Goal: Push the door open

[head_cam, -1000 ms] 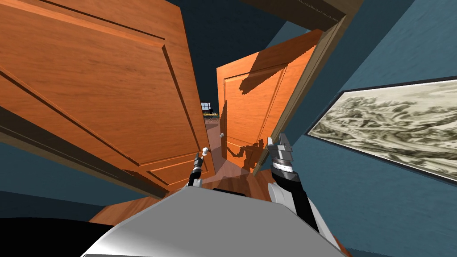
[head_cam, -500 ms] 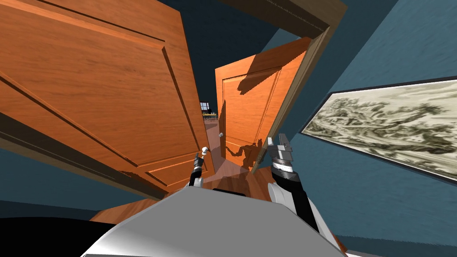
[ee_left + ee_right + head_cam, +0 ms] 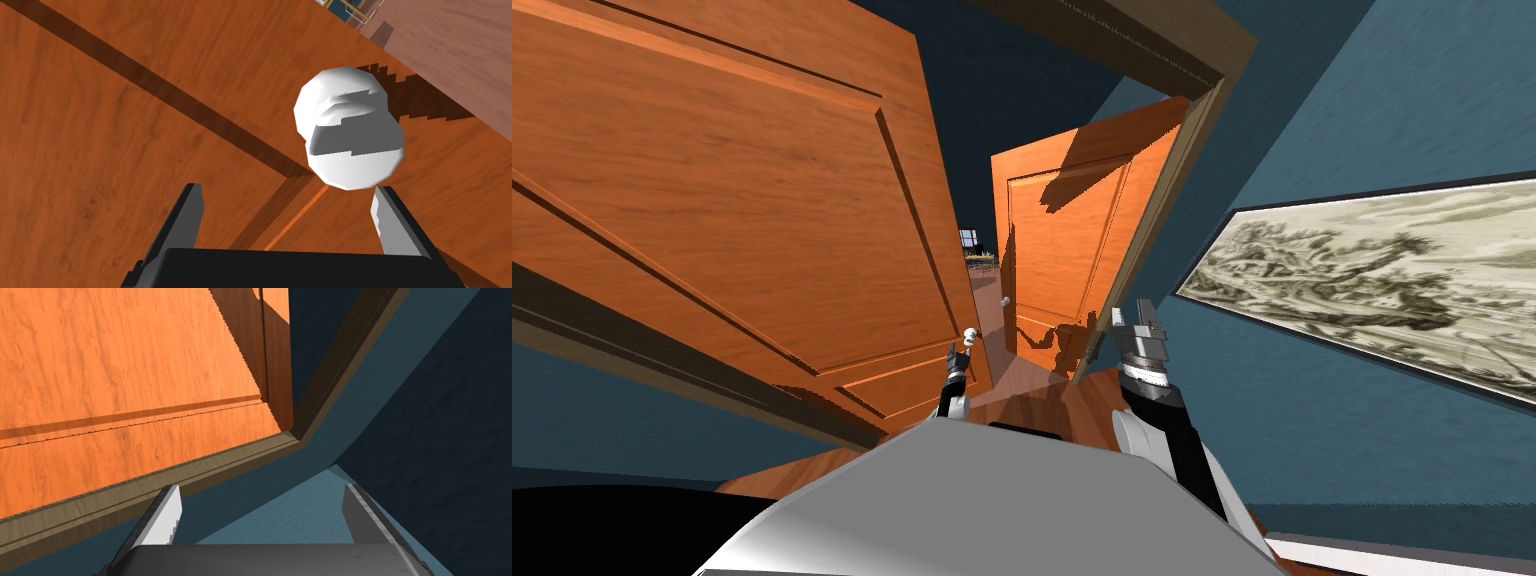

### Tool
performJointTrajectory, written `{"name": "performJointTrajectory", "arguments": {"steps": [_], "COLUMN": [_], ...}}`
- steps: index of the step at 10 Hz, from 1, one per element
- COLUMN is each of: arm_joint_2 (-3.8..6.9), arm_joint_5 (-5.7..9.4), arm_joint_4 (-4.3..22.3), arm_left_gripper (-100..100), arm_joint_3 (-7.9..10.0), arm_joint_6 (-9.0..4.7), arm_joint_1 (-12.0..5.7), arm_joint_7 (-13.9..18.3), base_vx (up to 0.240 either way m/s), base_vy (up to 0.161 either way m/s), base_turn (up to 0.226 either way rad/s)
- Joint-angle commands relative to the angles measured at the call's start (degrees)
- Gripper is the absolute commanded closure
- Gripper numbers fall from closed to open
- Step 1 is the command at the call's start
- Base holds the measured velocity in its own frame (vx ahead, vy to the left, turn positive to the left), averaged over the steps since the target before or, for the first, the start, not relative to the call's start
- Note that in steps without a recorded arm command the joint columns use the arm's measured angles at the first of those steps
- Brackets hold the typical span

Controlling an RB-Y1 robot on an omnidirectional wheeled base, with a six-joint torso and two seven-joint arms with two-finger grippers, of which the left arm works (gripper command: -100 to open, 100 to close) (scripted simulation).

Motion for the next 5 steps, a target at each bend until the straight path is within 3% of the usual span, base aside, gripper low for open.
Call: {"name": "performJointTrajectory", "arguments": {"steps": [1,2,3,5], "arm_joint_2": [-0.10,-0.19,-0.19,-0.40], "arm_joint_5": [0.65,1.73,1.73,3.85], "arm_joint_4": [0.14,0.58,0.58,1.45], "arm_left_gripper": [-100,-100,-100,-100], "arm_joint_3": [-0.12,-0.29,-0.29,-0.64], "arm_joint_6": [0.02,0.02,0.02,0.01], "arm_joint_1": [-0.16,-0.57,-0.57,-1.38], "arm_joint_7": [2.20,4.21,4.59,8.37], "base_vx": [-0.042,-0.043,-0.035,-0.048], "base_vy": [0.002,0.002,0.003,-0.002], "base_turn": [-0.020,-0.049,-0.028,-0.065]}}
